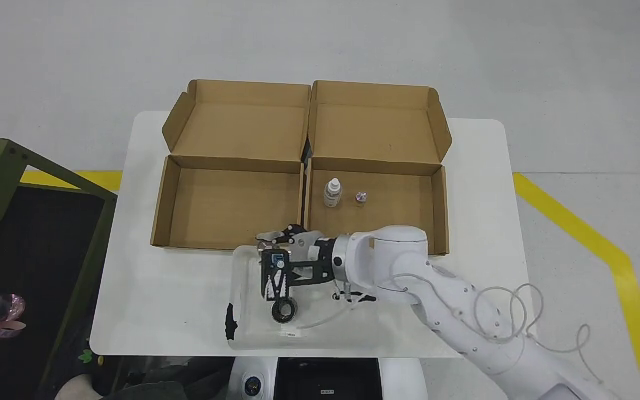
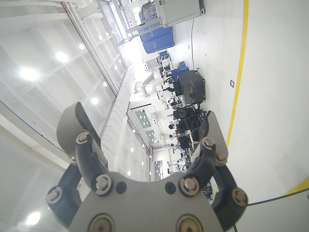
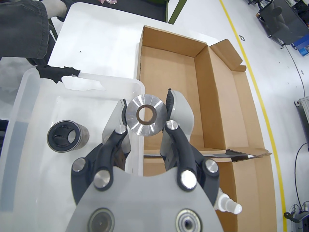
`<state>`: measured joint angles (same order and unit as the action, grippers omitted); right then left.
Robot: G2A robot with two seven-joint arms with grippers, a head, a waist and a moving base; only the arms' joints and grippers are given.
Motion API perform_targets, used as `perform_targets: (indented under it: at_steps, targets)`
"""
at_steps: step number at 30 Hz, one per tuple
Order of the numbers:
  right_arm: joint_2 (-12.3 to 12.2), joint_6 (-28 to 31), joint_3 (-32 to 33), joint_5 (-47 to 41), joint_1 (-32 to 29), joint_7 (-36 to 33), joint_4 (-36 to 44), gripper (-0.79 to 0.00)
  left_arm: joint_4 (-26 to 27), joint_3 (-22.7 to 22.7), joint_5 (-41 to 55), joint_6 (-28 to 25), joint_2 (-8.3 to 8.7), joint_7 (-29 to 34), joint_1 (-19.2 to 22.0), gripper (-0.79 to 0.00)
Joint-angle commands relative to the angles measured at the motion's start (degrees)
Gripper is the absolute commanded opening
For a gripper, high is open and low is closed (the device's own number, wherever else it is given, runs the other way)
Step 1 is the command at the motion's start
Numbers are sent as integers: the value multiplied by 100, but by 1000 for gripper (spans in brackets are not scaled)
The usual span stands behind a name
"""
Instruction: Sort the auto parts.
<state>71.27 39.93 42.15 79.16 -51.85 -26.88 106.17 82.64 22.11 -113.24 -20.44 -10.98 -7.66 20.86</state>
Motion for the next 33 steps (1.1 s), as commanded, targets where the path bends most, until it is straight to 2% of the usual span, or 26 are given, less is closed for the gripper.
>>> perform_targets:
  at_steps: [1, 16, 33]
  targets:
    - [25, -29, -21, -1, 71, 44, -76, -785, 0, 0, 0, 0, 0, 0, 0, 0]
    - [372, -434, -364, -173, 903, 269, -1263, -785, 0, 0, 0, 0, 0, 0, 0, 0]
    - [1089, -937, -1101, -575, 2026, 150, -3243, -785, 0, 0, 0, 0, 0, 0, 0, 0]
